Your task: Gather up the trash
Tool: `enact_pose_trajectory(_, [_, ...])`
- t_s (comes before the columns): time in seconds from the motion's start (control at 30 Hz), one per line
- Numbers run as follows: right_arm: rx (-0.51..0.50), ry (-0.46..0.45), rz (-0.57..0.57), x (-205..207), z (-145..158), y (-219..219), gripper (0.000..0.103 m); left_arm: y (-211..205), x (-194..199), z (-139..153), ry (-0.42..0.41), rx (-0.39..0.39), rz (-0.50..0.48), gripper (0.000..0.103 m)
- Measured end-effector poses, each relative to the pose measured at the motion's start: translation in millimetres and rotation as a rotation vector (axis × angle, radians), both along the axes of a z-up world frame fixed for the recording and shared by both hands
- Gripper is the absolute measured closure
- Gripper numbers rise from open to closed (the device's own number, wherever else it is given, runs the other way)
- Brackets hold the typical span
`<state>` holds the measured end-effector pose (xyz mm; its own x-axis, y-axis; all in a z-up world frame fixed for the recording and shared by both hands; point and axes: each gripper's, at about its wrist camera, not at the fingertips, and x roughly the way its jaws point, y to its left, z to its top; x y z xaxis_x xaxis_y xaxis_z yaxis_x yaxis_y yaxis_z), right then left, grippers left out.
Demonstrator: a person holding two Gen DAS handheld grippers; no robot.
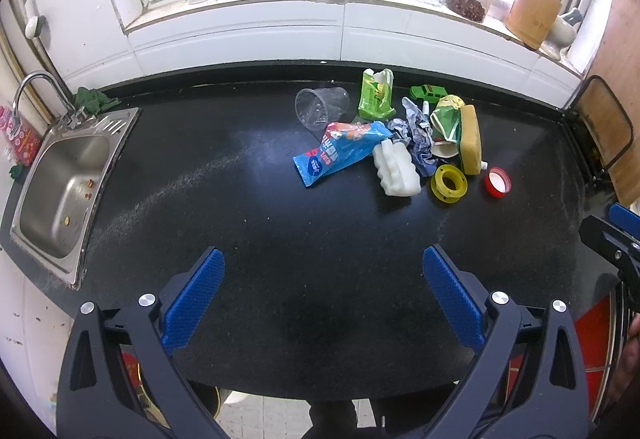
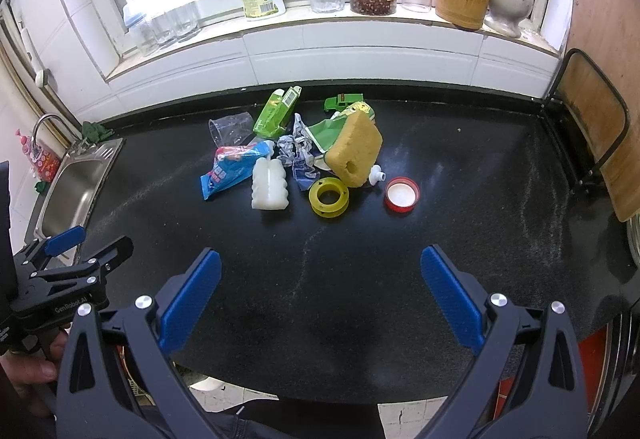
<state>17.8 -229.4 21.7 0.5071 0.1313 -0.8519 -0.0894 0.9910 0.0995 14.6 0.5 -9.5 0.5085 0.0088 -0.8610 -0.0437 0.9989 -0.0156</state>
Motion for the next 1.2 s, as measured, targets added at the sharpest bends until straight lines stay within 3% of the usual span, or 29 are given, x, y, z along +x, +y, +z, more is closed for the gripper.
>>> enact_pose_trajectory(0.8, [0.016, 0.004, -0.008, 4, -4, -2, 0.006, 1, 8, -6, 0.024, -0.01, 0.004, 0.006])
enact_pose_trajectory(1.07, [0.019, 0.012, -0.019, 29, -26, -25, 0.006, 6, 38, -34, 0.031, -0.002, -0.041, 0.006])
enact_pose_trajectory(1.2, [0.003, 0.018, -0.025, 52, -52, -45, 0.006, 9, 77, -63, 0.03, 0.05, -0.091, 0.006])
